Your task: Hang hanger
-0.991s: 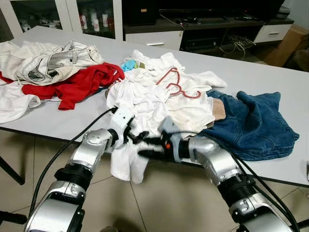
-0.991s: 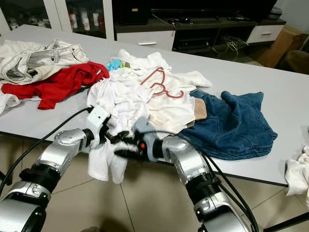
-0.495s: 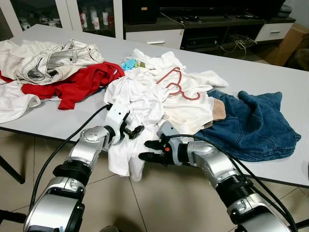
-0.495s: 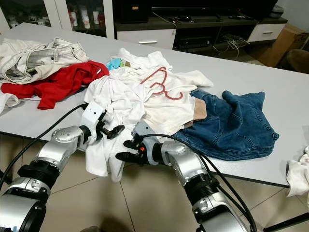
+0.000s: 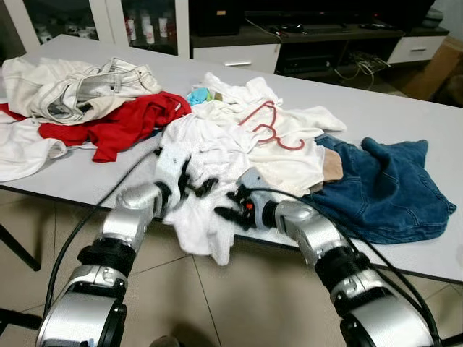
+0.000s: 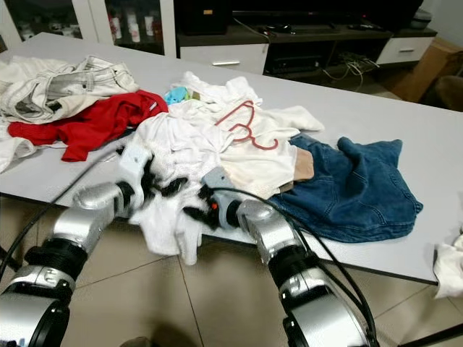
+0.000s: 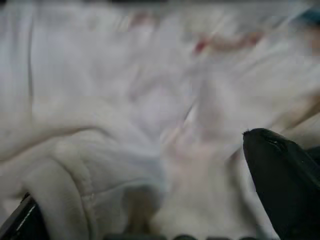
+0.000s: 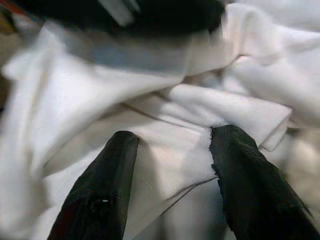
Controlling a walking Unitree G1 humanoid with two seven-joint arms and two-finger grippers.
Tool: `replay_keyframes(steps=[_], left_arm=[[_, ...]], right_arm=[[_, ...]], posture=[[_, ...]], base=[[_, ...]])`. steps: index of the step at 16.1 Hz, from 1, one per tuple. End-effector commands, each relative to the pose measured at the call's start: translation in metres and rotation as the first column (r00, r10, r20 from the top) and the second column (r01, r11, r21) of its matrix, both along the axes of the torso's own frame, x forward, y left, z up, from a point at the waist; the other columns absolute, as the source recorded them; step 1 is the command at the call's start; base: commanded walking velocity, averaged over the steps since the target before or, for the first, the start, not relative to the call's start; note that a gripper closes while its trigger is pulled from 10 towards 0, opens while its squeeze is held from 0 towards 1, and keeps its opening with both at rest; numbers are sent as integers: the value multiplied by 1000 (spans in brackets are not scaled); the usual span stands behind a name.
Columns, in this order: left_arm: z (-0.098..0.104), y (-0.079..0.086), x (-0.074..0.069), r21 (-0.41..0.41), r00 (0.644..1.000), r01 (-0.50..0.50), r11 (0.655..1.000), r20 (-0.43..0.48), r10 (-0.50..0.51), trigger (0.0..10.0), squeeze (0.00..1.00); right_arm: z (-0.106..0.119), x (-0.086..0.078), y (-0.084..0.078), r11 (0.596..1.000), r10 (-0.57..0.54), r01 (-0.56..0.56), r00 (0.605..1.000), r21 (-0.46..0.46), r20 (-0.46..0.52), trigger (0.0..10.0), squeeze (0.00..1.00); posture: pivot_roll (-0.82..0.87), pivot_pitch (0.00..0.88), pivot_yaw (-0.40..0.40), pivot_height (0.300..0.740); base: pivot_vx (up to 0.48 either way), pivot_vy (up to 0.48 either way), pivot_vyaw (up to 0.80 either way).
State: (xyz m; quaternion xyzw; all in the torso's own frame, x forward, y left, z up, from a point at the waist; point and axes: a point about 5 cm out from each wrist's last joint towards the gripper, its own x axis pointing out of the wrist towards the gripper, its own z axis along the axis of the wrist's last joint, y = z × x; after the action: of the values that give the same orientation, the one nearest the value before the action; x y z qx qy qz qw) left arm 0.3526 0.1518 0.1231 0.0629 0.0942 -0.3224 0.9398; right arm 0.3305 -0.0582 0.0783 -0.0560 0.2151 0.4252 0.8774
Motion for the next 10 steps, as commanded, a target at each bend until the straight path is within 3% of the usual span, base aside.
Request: replay_keyframes(steps=[1,5,8,10], left_arm=[[9,-4,-2,-35,999,48,998,20,-47,10000,0],[21,-6,-21,-49,971,238,970,47,-236,10000,0],[11,-6,-37,-43,948,316,948,-15,-317,10000,0],[-2,-5,-41,-12,951,303,953,-66,-303,10000,0]], right_arm=[[-9,0,-8,998,-51,50,998,-45,-22,10000,0],[-5,12,-4,986,-151,153,988,-65,41,10000,0],[5,20,2,981,-191,194,978,-31,78,10000,0],[15,25,9,981,-196,194,976,26,97,10000,0]], posture=[[48,0,-84,740],[53,0,-82,740],[56,0,-83,740],[61,0,-87,740]], base=[[0,0,0],[0,0,0],[0,0,0],[0,0,0]])
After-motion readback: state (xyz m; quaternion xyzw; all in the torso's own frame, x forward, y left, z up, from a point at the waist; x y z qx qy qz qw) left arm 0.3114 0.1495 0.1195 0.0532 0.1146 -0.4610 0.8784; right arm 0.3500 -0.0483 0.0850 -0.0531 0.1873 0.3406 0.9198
